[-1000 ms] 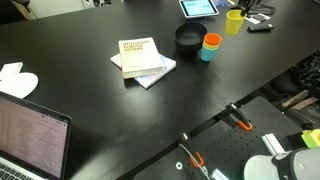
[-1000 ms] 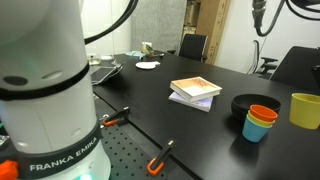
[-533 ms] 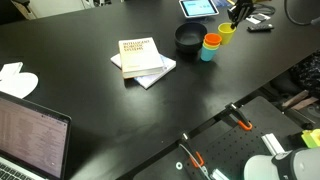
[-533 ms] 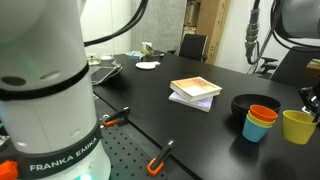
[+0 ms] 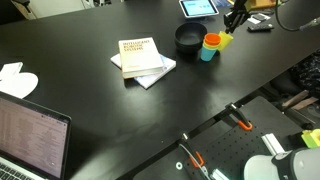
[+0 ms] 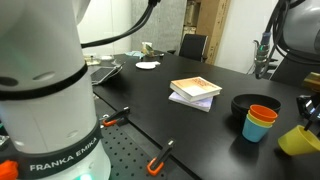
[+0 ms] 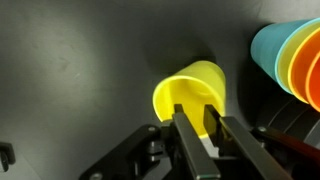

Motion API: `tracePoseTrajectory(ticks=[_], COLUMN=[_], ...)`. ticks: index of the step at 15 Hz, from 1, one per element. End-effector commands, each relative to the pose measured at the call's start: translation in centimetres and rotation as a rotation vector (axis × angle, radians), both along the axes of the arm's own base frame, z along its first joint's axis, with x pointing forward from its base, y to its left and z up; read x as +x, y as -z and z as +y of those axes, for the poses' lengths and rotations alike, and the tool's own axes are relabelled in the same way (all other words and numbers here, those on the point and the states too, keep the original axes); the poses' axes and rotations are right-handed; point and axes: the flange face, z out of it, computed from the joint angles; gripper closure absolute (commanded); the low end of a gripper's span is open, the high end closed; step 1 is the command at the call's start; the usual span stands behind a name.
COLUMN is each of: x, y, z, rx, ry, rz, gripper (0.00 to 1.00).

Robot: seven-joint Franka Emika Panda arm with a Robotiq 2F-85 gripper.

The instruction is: Separate the cups

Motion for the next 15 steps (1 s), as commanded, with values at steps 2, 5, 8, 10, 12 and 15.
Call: tracePoseTrajectory(ticks=[2, 5, 8, 10, 12, 15], x=[0.9, 0.6, 0.2, -0.2, -0.9, -2.2], y=[-1.7, -3.4, -4.2, -4.4, -4.6, -4.5], z=[-1.0, -0.5, 1.0, 2.4, 3.8, 5.4], rx=[-0.045, -0.059, -0.056, -0.04, -0.03, -0.024], ry=[0.004, 0.016, 0.013, 0.005, 0.001, -0.016], rz=[-0.03, -0.013, -0.006, -0.006, 0.002, 0.025], gripper=[0.33, 0.11, 0.0, 0.0, 0.0, 0.0])
